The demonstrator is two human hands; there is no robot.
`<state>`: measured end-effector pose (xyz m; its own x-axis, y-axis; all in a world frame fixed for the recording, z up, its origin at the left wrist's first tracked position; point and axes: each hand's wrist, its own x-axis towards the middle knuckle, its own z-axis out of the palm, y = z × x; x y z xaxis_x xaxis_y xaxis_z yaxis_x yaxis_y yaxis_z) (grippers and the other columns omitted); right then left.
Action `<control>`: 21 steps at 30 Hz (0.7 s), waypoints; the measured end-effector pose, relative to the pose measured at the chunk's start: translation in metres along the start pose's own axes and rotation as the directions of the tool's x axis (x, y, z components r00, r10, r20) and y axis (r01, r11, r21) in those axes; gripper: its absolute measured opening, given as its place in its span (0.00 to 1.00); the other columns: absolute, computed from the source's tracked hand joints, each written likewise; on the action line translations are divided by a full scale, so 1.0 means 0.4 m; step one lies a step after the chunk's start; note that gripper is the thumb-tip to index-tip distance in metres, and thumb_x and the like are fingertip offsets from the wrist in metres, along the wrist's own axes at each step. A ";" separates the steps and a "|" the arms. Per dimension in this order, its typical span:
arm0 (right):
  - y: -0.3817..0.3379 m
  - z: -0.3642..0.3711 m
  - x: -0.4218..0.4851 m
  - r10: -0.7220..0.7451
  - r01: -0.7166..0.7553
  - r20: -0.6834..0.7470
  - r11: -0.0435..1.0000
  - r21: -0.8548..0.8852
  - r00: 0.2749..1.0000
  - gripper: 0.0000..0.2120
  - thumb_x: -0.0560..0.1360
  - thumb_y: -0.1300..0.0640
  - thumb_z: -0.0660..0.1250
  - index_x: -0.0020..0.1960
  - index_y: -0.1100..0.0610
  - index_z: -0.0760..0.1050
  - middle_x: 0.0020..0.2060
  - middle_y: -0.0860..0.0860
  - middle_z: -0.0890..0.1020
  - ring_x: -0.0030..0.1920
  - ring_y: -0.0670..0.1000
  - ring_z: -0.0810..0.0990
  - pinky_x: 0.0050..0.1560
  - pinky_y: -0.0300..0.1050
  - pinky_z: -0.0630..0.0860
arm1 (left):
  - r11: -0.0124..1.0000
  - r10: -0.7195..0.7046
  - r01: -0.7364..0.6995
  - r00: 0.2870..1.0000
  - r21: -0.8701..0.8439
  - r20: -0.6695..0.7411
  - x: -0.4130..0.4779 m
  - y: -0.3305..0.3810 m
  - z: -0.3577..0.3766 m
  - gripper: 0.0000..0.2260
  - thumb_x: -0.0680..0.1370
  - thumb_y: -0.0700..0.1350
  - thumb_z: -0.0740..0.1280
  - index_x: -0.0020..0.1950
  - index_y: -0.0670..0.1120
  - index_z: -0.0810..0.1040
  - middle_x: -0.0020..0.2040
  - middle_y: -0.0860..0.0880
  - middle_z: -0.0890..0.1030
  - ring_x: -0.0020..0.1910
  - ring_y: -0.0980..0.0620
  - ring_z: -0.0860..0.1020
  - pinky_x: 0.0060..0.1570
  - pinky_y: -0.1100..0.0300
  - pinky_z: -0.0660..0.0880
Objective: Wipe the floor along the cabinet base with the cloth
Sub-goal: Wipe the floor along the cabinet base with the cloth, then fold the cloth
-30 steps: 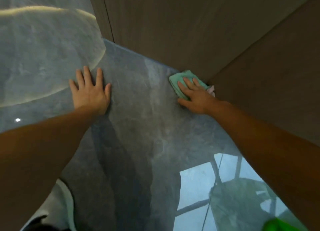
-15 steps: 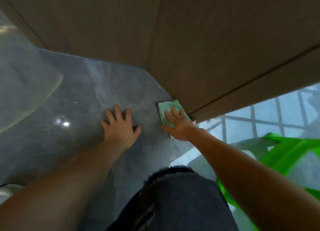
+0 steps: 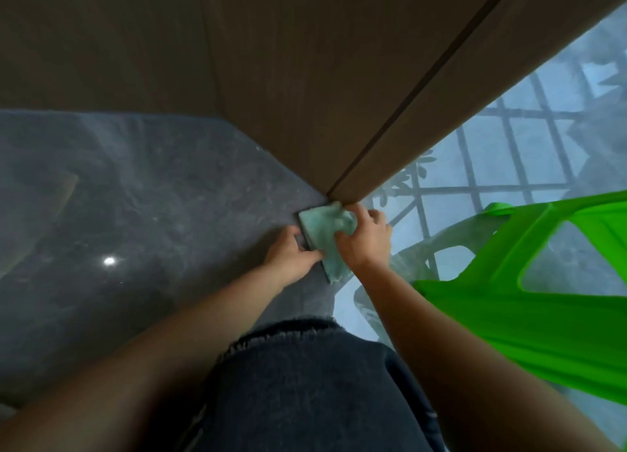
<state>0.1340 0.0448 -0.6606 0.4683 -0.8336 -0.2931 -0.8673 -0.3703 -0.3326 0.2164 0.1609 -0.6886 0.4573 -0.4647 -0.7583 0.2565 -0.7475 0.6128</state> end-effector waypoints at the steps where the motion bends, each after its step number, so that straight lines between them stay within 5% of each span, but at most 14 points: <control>1: 0.002 0.021 -0.010 0.093 -0.093 0.074 0.996 -0.004 0.993 0.27 0.70 0.51 0.68 0.67 0.51 0.68 0.63 0.58 0.72 0.62 0.63 0.72 0.60 0.55 0.73 | 0.997 -0.009 0.008 1.000 -0.076 -0.010 0.006 -0.008 0.002 0.27 0.70 0.50 0.74 0.66 0.48 0.70 0.46 0.50 0.80 0.51 0.48 0.79 0.55 0.55 0.75; 4: -0.005 0.059 -0.031 0.303 -0.373 0.272 0.890 0.261 0.914 0.25 0.70 0.55 0.71 0.65 0.58 0.68 0.57 0.57 0.78 0.56 0.61 0.79 0.52 0.51 0.78 | 0.960 -0.007 0.004 1.000 -0.281 -0.012 0.013 -0.018 -0.009 0.24 0.72 0.45 0.73 0.68 0.44 0.74 0.46 0.51 0.80 0.48 0.51 0.80 0.50 0.59 0.74; 8: -0.025 0.000 -0.098 0.290 -0.656 0.598 0.462 0.596 0.747 0.14 0.68 0.63 0.75 0.52 0.64 0.79 0.43 0.62 0.85 0.37 0.61 0.85 0.38 0.57 0.83 | 0.941 -0.072 0.090 0.995 -0.325 0.069 -0.055 -0.028 -0.043 0.14 0.75 0.52 0.70 0.54 0.43 0.81 0.46 0.44 0.81 0.44 0.47 0.80 0.45 0.57 0.71; 11: -0.059 -0.126 -0.189 0.161 -0.715 0.704 0.291 0.636 0.692 0.16 0.70 0.64 0.72 0.57 0.63 0.77 0.48 0.62 0.84 0.40 0.61 0.84 0.33 0.53 0.81 | 0.928 -0.115 0.153 0.985 -0.341 0.128 -0.185 -0.009 -0.082 0.12 0.74 0.55 0.71 0.40 0.47 0.80 0.37 0.50 0.79 0.36 0.51 0.75 0.39 0.57 0.71; 15: -0.112 -0.374 -0.355 -0.006 -0.732 0.752 0.229 0.642 0.659 0.21 0.75 0.63 0.67 0.67 0.62 0.72 0.57 0.64 0.80 0.54 0.66 0.78 0.44 0.59 0.78 | 0.888 -0.116 0.170 0.982 -0.427 0.148 -0.446 0.121 -0.108 0.09 0.75 0.53 0.70 0.50 0.50 0.81 0.45 0.52 0.84 0.40 0.54 0.81 0.40 0.60 0.75; 18: -0.128 -0.597 -0.483 0.054 -0.722 0.722 0.117 0.682 0.690 0.19 0.75 0.66 0.66 0.66 0.64 0.73 0.61 0.66 0.78 0.55 0.66 0.78 0.46 0.61 0.78 | 0.849 -0.135 0.214 0.972 -0.484 0.193 -0.673 0.254 -0.078 0.06 0.78 0.50 0.67 0.48 0.50 0.80 0.44 0.51 0.85 0.36 0.54 0.81 0.33 0.62 0.72; 21: -0.106 -0.844 -0.595 0.151 -0.672 0.665 -0.002 0.740 0.732 0.19 0.74 0.69 0.66 0.64 0.66 0.74 0.61 0.67 0.79 0.55 0.65 0.79 0.50 0.64 0.78 | 0.827 -0.119 0.208 0.973 -0.522 0.199 -0.895 0.412 0.000 0.05 0.79 0.47 0.65 0.52 0.49 0.80 0.48 0.48 0.84 0.41 0.50 0.82 0.41 0.58 0.76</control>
<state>0.0025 0.1205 -0.2742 0.3238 -0.3935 -0.8604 -0.1880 0.8645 -0.4661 0.0949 0.2038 -0.3162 0.2453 -0.4576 -0.8546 0.7516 -0.4670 0.4658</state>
